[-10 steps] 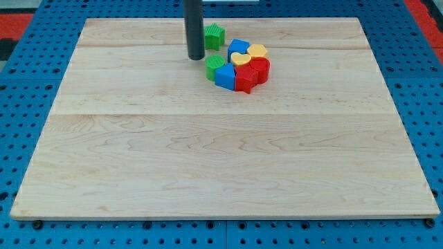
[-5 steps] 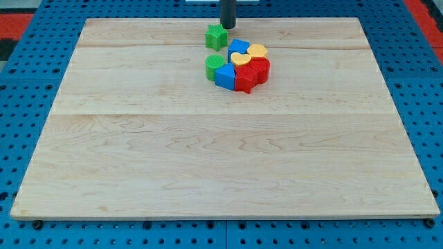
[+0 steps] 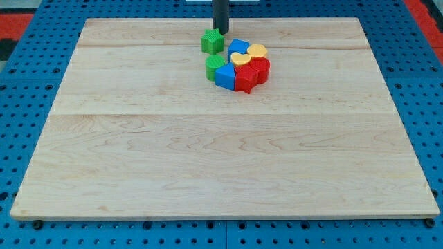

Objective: Push the green star to the group of blocks

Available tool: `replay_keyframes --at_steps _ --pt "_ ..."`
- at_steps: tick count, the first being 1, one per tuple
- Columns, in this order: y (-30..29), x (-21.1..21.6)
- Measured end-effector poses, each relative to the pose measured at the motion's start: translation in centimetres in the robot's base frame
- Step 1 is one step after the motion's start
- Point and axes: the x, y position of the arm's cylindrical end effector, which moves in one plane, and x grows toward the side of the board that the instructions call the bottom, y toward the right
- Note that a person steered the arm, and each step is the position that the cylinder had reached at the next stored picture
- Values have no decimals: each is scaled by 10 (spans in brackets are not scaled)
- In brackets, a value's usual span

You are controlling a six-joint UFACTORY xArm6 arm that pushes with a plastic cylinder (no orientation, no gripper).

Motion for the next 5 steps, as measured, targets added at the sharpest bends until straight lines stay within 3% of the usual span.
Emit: replay_keyframes --at_steps 5 --pt "-9 21"
